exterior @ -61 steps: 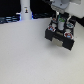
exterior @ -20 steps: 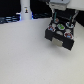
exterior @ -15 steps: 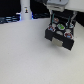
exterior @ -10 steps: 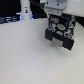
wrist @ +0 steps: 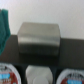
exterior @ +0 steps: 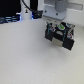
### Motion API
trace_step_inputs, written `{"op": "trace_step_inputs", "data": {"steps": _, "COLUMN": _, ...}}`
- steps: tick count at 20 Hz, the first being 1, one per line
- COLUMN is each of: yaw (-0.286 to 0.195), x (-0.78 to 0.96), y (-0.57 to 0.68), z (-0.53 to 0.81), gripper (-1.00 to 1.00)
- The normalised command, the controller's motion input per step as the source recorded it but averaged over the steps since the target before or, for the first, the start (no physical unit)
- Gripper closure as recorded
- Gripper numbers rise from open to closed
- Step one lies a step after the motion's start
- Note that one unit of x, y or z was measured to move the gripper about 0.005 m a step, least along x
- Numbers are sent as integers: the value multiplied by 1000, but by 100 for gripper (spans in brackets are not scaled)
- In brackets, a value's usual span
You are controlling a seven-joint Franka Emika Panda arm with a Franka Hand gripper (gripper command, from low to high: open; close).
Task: Open the kcup holder, insert the kcup into the holder, and close the kcup holder
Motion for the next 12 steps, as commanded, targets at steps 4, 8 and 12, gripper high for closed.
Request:
{"op": "trace_step_inputs", "data": {"steps": 4, "yaw": 149, "x": 418, "y": 215, "z": -168, "gripper": -100}}
{"op": "trace_step_inputs", "data": {"steps": 8, "yaw": 219, "x": 260, "y": 216, "z": -164, "gripper": -100}}
{"op": "trace_step_inputs", "data": {"steps": 12, "yaw": 241, "x": 74, "y": 153, "z": -188, "gripper": -100}}
